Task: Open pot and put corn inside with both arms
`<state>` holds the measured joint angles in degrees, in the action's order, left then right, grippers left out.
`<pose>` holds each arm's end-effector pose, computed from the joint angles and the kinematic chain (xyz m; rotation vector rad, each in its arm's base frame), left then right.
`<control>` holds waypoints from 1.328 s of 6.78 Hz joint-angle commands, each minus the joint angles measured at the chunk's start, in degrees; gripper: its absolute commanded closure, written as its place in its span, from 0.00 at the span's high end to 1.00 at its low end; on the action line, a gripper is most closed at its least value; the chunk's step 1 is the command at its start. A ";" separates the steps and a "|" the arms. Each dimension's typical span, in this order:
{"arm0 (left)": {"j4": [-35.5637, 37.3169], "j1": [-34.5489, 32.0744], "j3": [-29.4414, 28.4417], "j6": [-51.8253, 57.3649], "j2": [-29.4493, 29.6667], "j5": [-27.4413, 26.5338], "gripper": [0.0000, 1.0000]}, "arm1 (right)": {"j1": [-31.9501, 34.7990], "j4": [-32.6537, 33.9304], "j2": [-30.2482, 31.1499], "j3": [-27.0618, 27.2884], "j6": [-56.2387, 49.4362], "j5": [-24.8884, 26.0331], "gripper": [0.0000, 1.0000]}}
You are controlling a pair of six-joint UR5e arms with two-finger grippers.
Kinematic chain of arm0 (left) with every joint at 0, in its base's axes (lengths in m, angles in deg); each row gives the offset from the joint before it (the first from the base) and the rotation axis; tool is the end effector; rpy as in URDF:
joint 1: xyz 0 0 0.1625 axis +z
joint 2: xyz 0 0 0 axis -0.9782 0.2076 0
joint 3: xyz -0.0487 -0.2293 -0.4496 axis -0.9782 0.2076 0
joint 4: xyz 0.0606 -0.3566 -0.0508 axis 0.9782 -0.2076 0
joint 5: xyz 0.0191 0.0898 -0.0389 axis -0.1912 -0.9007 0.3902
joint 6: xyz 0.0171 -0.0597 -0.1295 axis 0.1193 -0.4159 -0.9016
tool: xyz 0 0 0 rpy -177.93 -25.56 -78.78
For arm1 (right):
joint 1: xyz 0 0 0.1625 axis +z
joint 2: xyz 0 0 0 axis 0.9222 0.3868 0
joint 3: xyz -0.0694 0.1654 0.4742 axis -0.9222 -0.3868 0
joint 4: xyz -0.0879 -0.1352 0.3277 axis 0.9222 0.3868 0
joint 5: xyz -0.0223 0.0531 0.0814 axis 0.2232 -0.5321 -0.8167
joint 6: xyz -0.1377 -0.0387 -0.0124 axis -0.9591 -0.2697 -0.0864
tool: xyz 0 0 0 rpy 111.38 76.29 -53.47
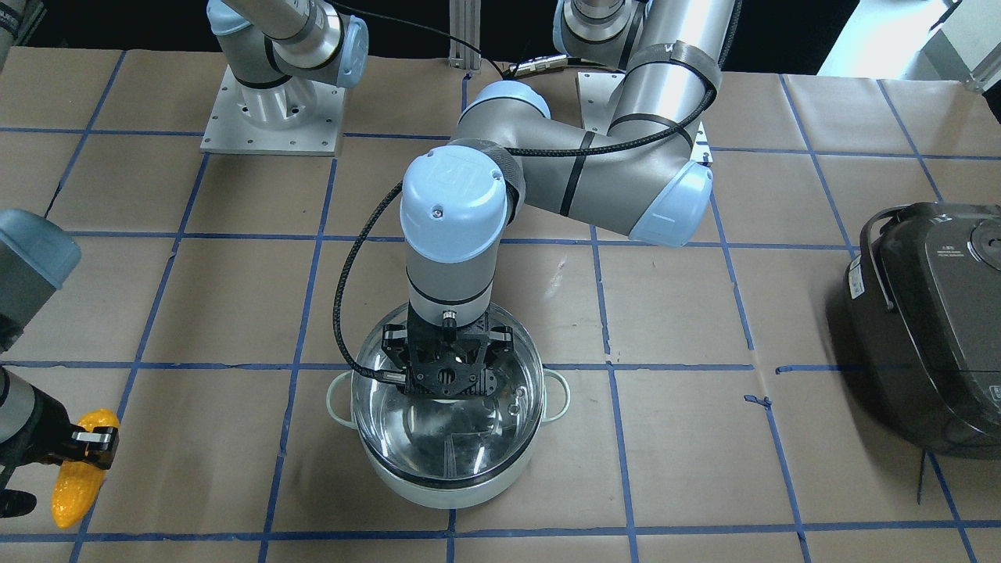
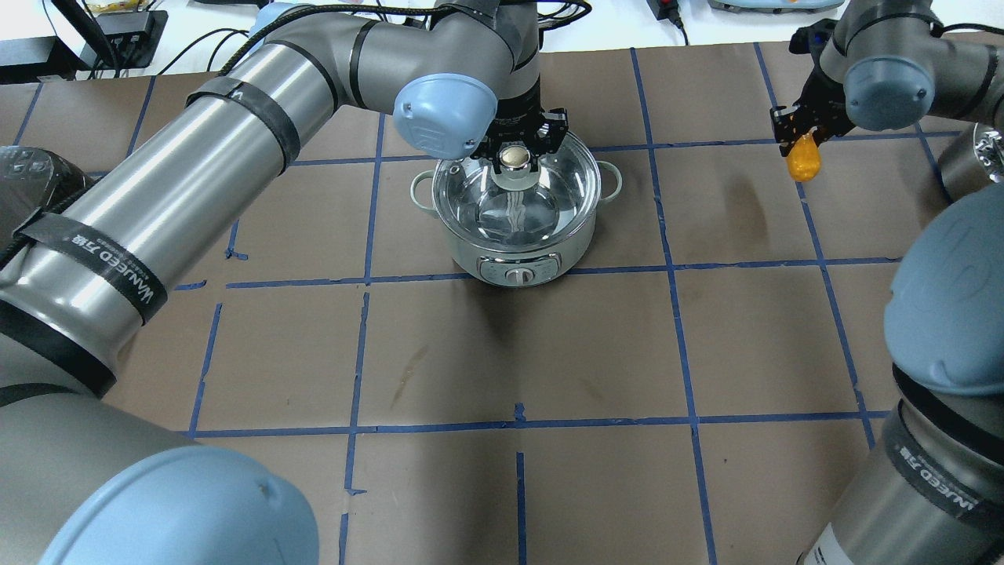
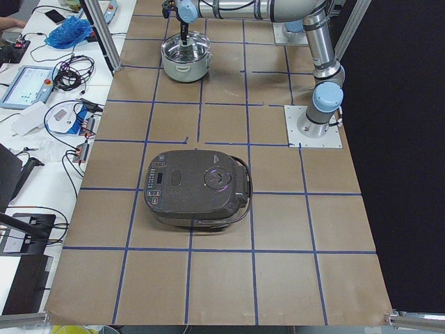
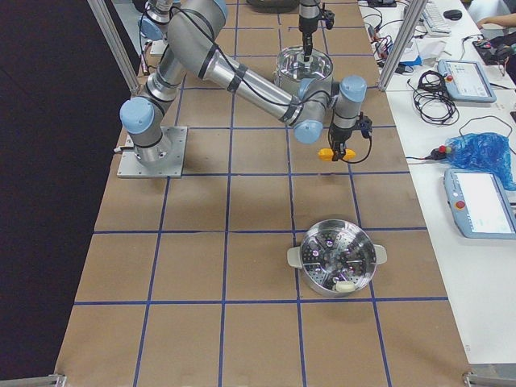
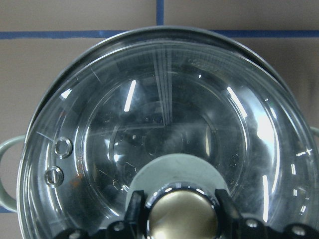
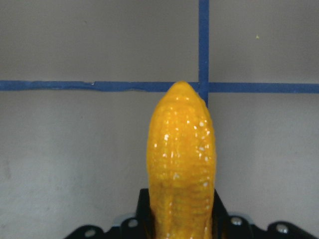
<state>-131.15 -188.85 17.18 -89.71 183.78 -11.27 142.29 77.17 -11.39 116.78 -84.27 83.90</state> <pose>-0.3772 -0.6134 0.3883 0.0039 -3.1013 0.1203 -0.0558 -0.7014 0.3241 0.0369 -3.0805 0.0791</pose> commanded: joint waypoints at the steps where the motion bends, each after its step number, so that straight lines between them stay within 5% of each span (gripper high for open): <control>1: -4.77 0.53 -1.35 0.95 -4.92 -0.09 0.16 | 6.74 -8.07 6.77 -0.18 5.38 0.12 0.12; 4: -10.51 11.74 -1.28 11.89 -11.34 -0.18 0.16 | 24.21 -7.84 7.77 -2.10 29.68 -0.23 0.12; 6: -10.70 22.80 0.39 20.71 -12.07 0.34 0.14 | 33.97 -7.31 3.48 -5.96 36.44 -0.32 0.11; 9: 1.72 28.91 9.07 26.53 -9.00 -0.01 0.15 | 37.28 -3.62 -3.12 -7.39 37.07 1.09 0.10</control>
<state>-135.63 -162.07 22.23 -64.43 173.75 -11.34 178.98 72.79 -12.40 109.51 -47.10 84.69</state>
